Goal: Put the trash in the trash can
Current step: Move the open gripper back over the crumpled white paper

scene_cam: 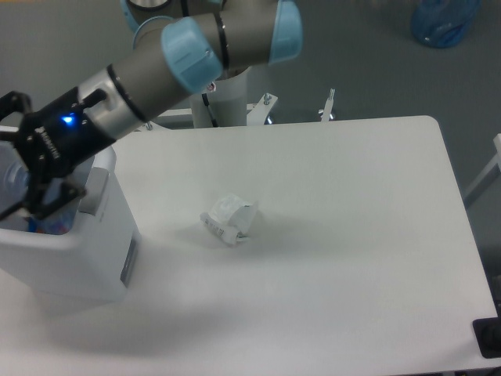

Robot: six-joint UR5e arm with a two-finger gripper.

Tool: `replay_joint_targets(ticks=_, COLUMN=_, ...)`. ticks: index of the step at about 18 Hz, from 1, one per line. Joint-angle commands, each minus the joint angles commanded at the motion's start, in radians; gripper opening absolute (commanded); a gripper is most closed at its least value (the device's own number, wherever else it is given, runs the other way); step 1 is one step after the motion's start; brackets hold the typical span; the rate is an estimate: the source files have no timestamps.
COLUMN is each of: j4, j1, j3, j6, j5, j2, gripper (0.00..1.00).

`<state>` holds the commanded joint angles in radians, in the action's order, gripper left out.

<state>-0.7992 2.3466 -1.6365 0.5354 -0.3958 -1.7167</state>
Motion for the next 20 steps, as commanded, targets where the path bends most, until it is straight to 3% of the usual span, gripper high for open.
replay_joint_targets(ticks=4, j4=0.0, j1=0.205, j3=-0.091, j6=0.008, j5=-0.041, j2=0.04, gripper=1.0)
replay_joint_targets(ticks=7, j4=-0.002, j1=0.272, j3=-0.153, j6=0.081, j5=-0.232, j2=0.04, gripper=1.0)
replay_joint_targets(ticks=12, j4=-0.008, j1=0.267, j3=-0.235, j6=0.196, j5=-0.641, j2=0.025, gripper=1.0)
replay_joint_targets(ticks=20, j4=-0.078, j1=0.183, j3=-0.319, j6=0.414, j5=-0.98, j2=-0.026, gripper=1.0)
